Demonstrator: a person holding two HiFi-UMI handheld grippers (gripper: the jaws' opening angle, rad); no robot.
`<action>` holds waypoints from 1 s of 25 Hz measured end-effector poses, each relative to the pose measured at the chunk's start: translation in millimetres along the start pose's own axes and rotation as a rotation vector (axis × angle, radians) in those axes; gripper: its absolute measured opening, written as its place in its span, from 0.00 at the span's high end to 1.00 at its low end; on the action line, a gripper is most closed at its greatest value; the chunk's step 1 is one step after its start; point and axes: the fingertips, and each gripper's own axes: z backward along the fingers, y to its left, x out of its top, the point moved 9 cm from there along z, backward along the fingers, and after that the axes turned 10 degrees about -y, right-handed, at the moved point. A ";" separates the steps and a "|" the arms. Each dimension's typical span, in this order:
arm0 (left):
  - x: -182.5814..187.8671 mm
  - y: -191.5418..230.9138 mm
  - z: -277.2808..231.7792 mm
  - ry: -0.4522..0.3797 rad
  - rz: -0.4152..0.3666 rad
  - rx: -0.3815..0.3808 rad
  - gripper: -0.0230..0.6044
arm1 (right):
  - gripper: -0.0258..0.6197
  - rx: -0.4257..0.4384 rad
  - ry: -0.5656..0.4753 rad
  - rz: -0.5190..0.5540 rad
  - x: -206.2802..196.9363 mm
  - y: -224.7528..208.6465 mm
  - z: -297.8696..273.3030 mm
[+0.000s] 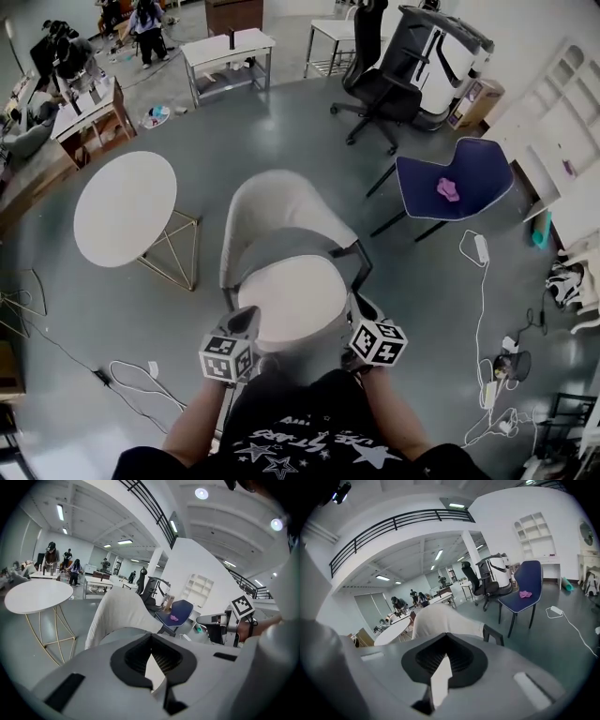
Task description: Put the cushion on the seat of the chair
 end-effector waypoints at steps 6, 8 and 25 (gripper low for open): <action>8.4 -38.9 15.8 -0.084 -0.008 0.066 0.95 | 0.96 0.132 0.024 0.069 15.2 -1.6 9.0; 4.4 -59.1 25.7 -0.095 0.002 0.088 0.95 | 0.96 0.176 0.060 0.067 13.3 -5.2 24.1; -58.0 -193.0 121.7 -0.241 0.013 0.270 0.95 | 0.96 0.421 0.181 0.087 -21.7 -67.4 150.8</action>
